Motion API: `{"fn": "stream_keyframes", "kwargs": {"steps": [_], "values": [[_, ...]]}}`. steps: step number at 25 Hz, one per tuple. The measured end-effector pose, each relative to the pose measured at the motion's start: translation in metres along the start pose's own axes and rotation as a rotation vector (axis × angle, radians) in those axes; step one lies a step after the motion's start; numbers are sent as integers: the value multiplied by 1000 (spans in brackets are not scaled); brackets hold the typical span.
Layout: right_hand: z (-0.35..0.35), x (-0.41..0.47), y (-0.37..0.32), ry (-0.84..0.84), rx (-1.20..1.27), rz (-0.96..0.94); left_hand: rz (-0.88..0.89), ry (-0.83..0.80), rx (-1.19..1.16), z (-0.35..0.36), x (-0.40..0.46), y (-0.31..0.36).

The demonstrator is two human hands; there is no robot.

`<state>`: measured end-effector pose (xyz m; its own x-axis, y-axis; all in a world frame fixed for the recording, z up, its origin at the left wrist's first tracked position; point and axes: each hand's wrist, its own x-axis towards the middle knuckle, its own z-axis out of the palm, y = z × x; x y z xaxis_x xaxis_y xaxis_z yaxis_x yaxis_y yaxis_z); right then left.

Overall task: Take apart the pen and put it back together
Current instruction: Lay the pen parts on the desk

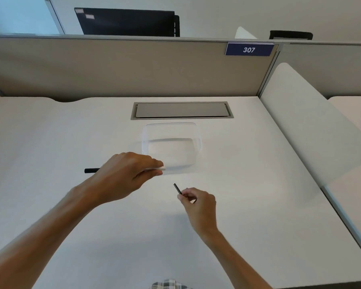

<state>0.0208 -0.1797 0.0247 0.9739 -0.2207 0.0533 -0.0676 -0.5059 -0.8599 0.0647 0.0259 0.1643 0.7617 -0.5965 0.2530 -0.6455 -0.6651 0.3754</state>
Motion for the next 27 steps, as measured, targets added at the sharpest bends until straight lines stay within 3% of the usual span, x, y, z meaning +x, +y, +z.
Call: {"fn": "stream_keyframes", "kwargs": {"steps": [10,23,27], "values": [[42,-10,7,-21,-404,-69,6,-19,-34,-2,-9,-10],[48,-9,22,-100,-487,-56,-37,-24,-47,-2,-12,-9],[36,-9,10,33,-387,-115,-47,-56,-65,-3,-11,-4]]}}
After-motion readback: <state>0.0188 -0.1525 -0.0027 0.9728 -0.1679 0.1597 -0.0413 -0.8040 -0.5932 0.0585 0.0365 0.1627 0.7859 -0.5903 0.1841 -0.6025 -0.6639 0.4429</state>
